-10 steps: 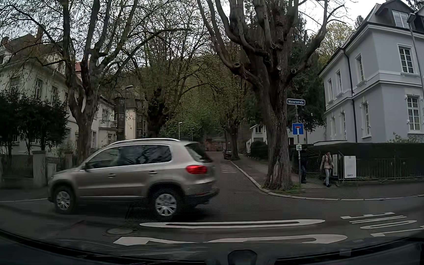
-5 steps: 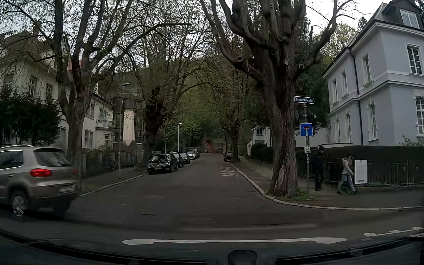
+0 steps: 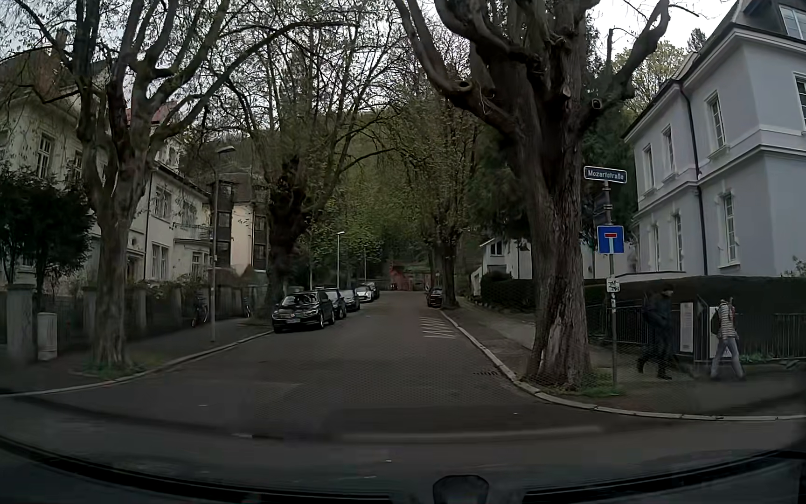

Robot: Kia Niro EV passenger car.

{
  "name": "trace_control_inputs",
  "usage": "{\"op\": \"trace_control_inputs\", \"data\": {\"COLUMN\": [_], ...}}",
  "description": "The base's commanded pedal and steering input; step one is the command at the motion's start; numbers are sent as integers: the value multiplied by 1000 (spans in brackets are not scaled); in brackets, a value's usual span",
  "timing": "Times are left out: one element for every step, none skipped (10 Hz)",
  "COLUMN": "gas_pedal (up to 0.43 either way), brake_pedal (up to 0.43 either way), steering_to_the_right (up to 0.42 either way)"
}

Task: Follow the waypoints while adhering to traffic rules and regulations

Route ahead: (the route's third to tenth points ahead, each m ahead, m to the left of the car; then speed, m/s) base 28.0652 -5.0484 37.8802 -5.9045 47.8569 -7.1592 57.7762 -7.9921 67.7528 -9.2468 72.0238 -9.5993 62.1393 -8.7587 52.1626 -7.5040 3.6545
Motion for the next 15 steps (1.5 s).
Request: {"op": "trace_control_inputs", "data": {"gas_pedal": [449,409,390,390,358,350,350,350,319,299,299,280,280,260,260], "brake_pedal": [0,0,0,0,0,0,0,0,0,0,0,0,0,0,0], "steering_to_the_right": [-9,-10,-10,-10,-10,-10,-8,-6,-5,-6,-6,-6,-6,-5,-6]}}
